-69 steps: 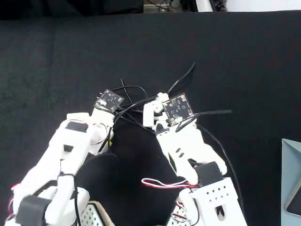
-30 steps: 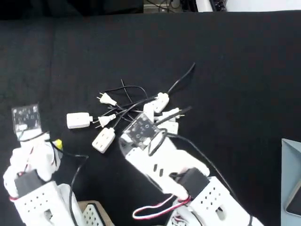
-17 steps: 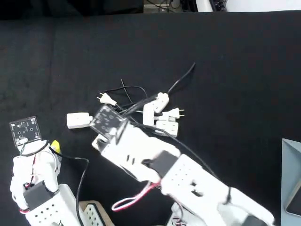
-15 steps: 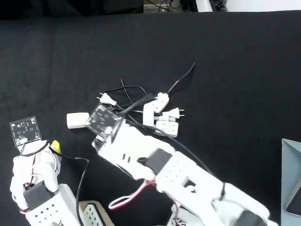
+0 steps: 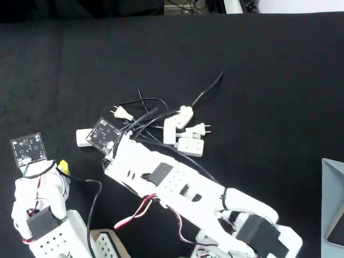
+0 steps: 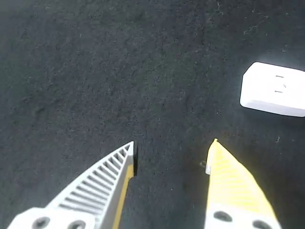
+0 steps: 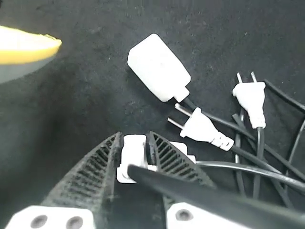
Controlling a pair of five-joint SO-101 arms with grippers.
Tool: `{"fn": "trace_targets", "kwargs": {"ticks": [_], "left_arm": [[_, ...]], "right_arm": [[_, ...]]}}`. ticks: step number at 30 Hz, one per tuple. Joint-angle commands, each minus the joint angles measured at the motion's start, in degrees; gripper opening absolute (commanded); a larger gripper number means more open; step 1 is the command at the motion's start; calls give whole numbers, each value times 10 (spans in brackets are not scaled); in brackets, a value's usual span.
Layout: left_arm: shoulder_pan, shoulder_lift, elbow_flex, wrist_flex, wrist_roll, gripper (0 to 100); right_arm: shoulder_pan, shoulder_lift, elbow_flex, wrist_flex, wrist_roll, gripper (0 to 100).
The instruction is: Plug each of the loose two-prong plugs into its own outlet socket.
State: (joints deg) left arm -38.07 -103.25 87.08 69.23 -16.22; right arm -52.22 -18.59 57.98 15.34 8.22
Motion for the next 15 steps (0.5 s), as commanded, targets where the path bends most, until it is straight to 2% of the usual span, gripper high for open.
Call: {"fn": "trace_targets", "kwargs": {"ticks": [1,15], "left_arm": [[12,4,0,1,4,245],[11,4,0,1,4,245]], "right_arm": [[-4,9,-40,-10,2,11],[-4,74,-67,-10,-3,11]]}}
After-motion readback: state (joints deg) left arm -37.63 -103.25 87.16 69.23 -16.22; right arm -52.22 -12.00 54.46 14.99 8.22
